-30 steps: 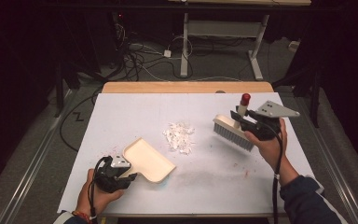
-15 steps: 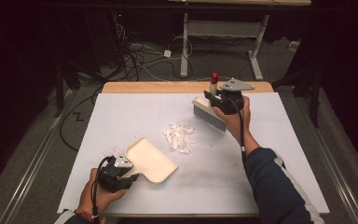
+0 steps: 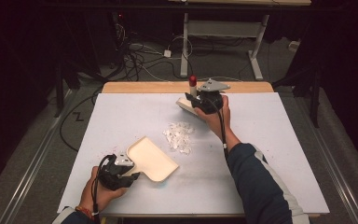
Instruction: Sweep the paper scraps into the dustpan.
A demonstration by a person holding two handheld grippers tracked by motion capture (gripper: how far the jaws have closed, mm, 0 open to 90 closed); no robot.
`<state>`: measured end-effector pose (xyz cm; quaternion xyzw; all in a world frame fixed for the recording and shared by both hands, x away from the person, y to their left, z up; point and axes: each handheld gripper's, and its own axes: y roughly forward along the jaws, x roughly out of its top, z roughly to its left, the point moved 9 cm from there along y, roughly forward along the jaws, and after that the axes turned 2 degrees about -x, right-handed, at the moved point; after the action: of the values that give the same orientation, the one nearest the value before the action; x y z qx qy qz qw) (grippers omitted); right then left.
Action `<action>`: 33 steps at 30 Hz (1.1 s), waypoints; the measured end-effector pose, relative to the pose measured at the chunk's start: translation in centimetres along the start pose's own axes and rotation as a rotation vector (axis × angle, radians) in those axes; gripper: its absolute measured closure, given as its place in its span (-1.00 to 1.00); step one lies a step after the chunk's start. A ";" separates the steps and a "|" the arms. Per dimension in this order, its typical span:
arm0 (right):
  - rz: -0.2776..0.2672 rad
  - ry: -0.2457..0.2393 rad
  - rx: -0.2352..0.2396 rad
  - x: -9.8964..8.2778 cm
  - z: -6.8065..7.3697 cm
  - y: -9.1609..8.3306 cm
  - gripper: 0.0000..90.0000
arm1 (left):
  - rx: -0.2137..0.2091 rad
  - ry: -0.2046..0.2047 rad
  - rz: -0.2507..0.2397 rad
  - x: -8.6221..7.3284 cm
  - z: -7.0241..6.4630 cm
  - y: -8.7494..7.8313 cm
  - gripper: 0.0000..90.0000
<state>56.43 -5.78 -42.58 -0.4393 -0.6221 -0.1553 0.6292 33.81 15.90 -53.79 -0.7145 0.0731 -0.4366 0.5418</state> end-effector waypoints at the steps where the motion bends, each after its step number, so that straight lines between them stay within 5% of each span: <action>1: -0.001 -0.003 0.020 -0.1 0.5 -0.2 0.53 | 0.000 0.002 0.002 0.1 0.0 0.0 0.41; 8: -0.003 0.025 0.147 -0.6 4.2 -1.5 0.46 | 0.014 0.005 0.006 0.3 -0.3 0.3 0.41; 12: 0.015 -0.027 0.151 -1.2 5.7 -2.3 0.46 | 0.004 0.000 0.008 0.6 -0.3 0.6 0.41; 20: -0.028 -0.006 0.150 -0.4 5.5 -2.8 0.53 | 0.000 -0.005 0.014 0.9 -0.3 0.8 0.41; 33: -0.050 0.000 0.203 -0.4 7.5 -3.4 0.52 | -0.020 -0.007 0.052 1.5 -0.2 1.4 0.41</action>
<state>49.02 -2.29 -42.95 -0.3576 -0.6454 -0.1074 0.6664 35.10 14.36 -54.18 -0.7192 0.0942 -0.4191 0.5462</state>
